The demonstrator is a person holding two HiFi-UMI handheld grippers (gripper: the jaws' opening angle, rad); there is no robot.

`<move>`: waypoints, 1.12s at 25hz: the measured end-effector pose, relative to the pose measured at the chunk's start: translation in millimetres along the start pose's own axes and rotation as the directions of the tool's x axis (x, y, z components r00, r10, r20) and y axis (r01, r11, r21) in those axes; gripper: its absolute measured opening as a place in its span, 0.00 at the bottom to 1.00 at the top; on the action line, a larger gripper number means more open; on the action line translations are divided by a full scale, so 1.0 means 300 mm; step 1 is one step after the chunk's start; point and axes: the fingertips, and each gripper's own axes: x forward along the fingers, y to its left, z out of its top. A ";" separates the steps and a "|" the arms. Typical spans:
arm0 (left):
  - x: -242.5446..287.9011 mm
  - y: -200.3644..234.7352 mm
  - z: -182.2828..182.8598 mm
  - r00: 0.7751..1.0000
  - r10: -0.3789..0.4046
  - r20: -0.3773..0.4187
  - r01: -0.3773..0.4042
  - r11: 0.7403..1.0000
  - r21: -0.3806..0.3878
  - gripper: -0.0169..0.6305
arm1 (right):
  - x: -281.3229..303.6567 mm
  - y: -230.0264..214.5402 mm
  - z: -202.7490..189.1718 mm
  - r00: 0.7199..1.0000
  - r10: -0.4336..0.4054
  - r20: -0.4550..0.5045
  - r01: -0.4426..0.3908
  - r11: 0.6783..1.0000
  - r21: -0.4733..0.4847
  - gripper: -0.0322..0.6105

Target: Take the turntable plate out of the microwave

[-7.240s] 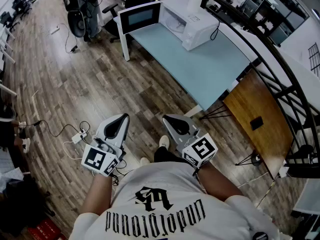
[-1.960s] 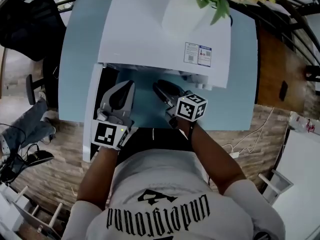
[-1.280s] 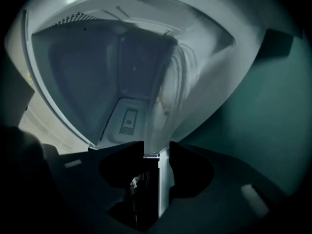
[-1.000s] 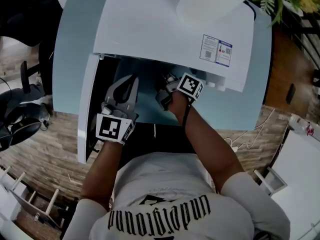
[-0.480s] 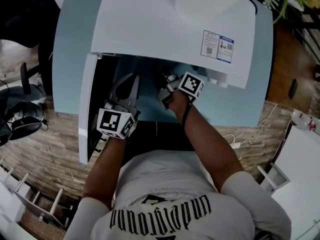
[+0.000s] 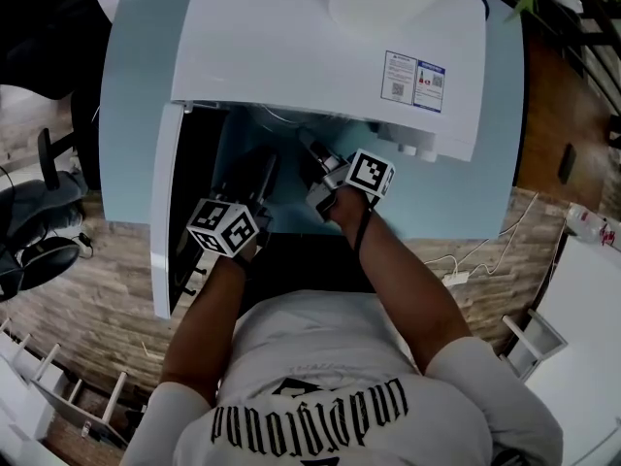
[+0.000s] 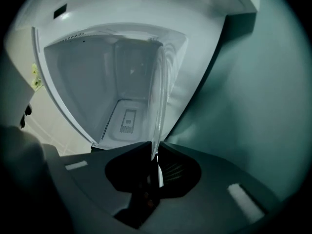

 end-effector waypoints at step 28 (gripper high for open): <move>0.120 0.032 -0.133 0.961 -0.268 0.065 0.251 0.756 -0.604 0.26 | -0.345 -0.052 -0.231 0.974 0.019 -0.228 -0.037 0.996 -0.076 0.11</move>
